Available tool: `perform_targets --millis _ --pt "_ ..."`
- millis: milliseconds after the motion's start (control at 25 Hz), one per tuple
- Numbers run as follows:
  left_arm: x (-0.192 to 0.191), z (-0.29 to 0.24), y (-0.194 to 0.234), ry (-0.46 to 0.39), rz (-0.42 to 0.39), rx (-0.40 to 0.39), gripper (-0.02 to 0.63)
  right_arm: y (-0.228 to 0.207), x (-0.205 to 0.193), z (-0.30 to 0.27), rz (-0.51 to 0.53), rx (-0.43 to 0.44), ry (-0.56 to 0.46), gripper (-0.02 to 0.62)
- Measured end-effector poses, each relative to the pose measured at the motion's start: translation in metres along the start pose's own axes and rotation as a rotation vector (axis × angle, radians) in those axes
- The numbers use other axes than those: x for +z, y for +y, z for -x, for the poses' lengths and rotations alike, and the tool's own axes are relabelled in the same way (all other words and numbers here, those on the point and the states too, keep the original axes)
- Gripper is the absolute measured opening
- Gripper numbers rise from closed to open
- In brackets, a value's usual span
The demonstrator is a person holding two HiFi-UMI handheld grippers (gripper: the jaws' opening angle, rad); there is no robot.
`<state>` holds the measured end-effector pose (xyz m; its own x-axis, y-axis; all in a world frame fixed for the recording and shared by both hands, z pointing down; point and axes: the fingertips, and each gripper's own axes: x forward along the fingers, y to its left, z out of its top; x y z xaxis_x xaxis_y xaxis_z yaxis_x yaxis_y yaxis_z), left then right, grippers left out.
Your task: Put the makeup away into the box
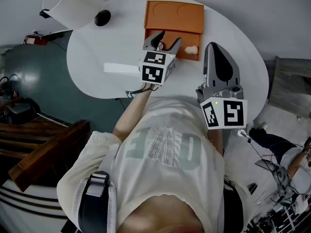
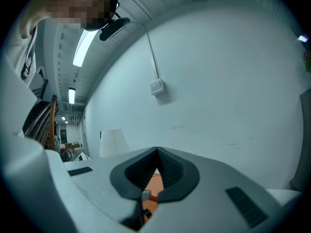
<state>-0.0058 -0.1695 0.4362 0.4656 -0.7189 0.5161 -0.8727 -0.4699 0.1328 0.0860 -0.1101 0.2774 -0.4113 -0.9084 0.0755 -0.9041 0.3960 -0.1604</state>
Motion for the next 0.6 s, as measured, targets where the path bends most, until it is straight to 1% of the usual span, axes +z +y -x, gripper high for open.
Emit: perform_targets --millis 120,160,200,320,360,440,520,600 --pt "0.042 0.023 0.004 -0.123 -0.003 0.006 0.241 0.002 0.004 -0.003 0.019 0.007 -0.01 0.005" --pt "0.057 0.032 0.004 -0.171 -0.012 0.013 0.229 0.002 0.007 -0.005 0.029 0.01 -0.02 0.005" --pt "0.073 0.042 0.005 -0.221 -0.027 0.027 0.202 0.003 0.012 -0.006 0.04 0.014 -0.033 0.004" --pt "0.117 0.078 0.006 -0.37 -0.08 0.088 0.044 0.005 0.03 -0.011 0.071 0.03 -0.088 0.005" --pt "0.129 0.091 0.006 -0.415 -0.096 0.105 0.008 0.006 0.037 -0.013 0.076 0.036 -0.11 0.005" --pt "0.15 0.114 0.003 -0.506 -0.114 0.124 0.008 0.007 0.048 -0.014 0.066 0.044 -0.153 0.005" --pt "0.167 0.135 -0.001 -0.595 -0.113 0.138 0.008 0.007 0.053 -0.015 0.04 0.043 -0.18 0.005" --pt "0.176 0.149 -0.003 -0.639 -0.123 0.159 0.008 0.007 0.053 -0.015 0.031 0.035 -0.183 0.005"
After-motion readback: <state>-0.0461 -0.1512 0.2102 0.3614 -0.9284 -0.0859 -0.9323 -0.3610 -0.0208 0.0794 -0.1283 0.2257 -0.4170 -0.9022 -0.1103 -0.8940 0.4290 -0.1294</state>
